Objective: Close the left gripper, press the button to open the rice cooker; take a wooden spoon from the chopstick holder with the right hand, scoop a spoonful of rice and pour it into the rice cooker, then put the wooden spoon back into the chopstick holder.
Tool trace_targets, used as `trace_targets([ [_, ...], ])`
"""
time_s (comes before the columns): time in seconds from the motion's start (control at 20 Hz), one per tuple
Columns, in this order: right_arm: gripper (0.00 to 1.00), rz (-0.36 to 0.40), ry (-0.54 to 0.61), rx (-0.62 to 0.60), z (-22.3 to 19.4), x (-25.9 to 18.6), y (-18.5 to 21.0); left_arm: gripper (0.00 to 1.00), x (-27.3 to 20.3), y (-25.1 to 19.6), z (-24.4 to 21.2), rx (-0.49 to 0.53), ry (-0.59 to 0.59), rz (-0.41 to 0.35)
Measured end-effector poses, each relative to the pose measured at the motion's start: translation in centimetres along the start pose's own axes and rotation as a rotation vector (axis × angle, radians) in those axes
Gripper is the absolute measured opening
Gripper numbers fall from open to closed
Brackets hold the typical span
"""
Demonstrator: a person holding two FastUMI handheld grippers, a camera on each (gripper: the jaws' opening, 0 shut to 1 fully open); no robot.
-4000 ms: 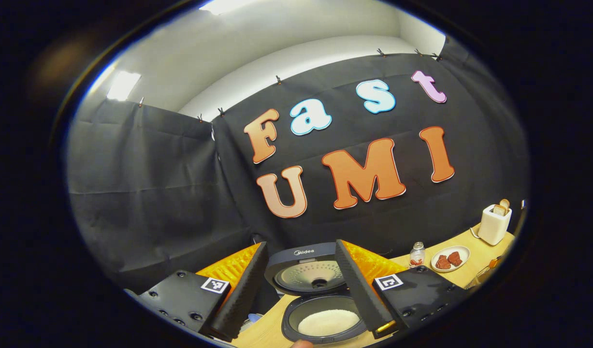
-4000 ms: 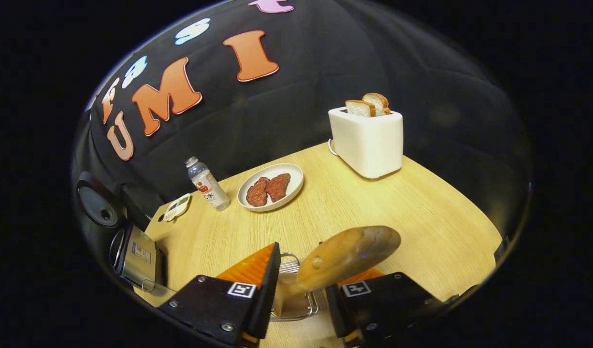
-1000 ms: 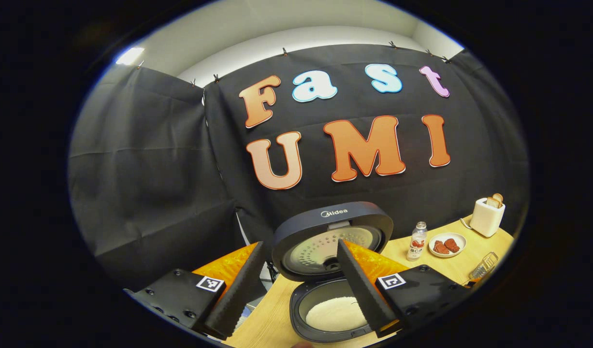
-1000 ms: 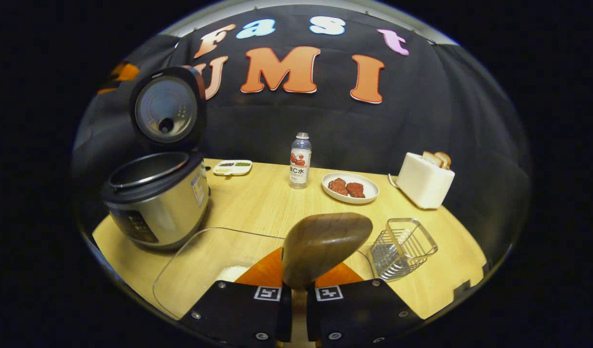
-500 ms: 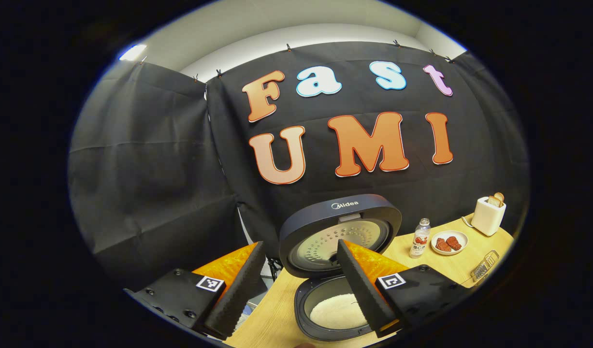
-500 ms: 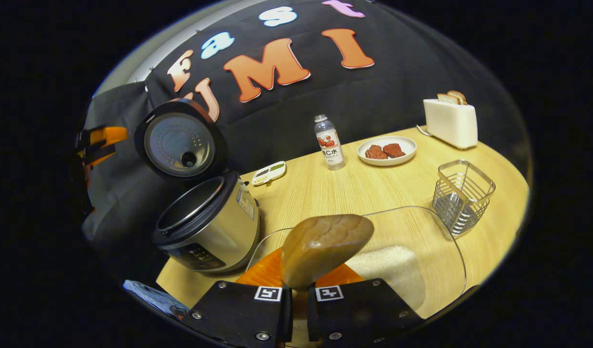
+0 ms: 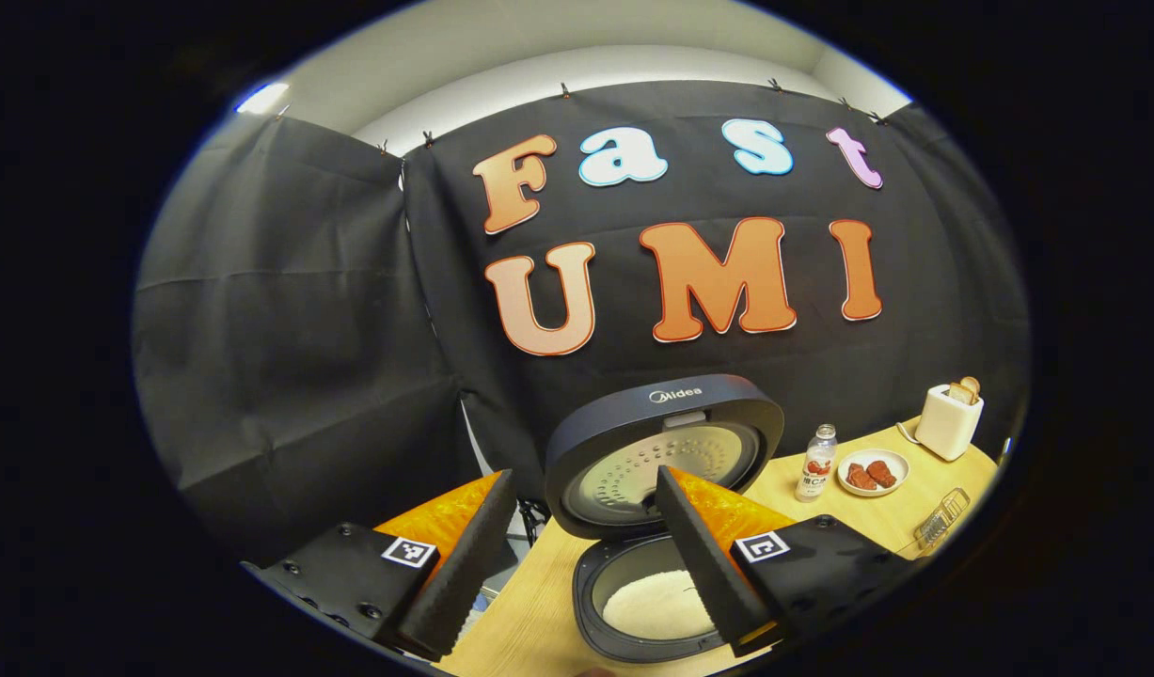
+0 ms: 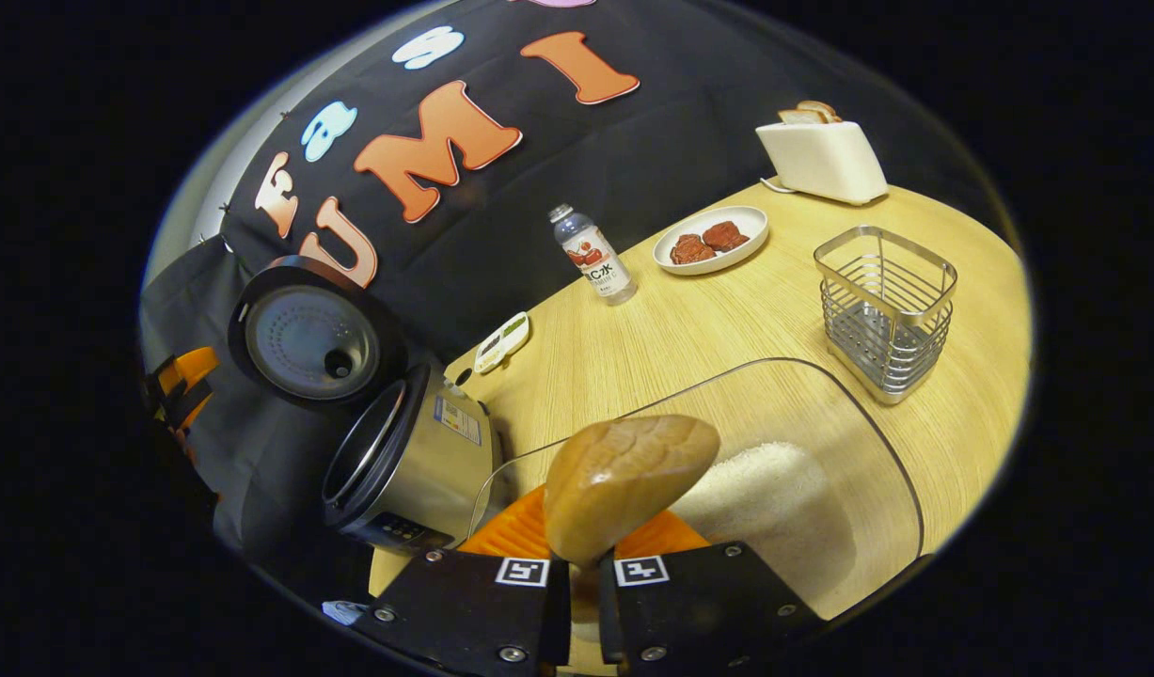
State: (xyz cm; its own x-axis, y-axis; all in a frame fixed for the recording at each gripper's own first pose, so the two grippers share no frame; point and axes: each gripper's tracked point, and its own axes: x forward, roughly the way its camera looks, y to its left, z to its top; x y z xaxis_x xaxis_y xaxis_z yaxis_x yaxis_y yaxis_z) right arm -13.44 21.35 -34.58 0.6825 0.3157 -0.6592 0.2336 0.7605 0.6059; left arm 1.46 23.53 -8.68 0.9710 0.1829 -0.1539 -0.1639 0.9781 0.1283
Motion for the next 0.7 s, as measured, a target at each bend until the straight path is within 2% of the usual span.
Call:
trace_targets([
  [0.2,0.11,0.033,0.019,0.093,0.6,-0.5,-0.3,0.99,-0.2,-0.6,0.1,-0.002,0.004,-0.002],
  [0.5,0.11,0.102,0.041,0.310,2.4,-1.2,-0.8,0.99,-0.6,-1.6,0.0,-0.017,0.009,0.006],
  [0.7,0.12,0.123,0.050,0.366,3.9,-2.0,-1.6,0.99,-0.9,-2.0,0.5,-0.013,0.004,0.017],
])
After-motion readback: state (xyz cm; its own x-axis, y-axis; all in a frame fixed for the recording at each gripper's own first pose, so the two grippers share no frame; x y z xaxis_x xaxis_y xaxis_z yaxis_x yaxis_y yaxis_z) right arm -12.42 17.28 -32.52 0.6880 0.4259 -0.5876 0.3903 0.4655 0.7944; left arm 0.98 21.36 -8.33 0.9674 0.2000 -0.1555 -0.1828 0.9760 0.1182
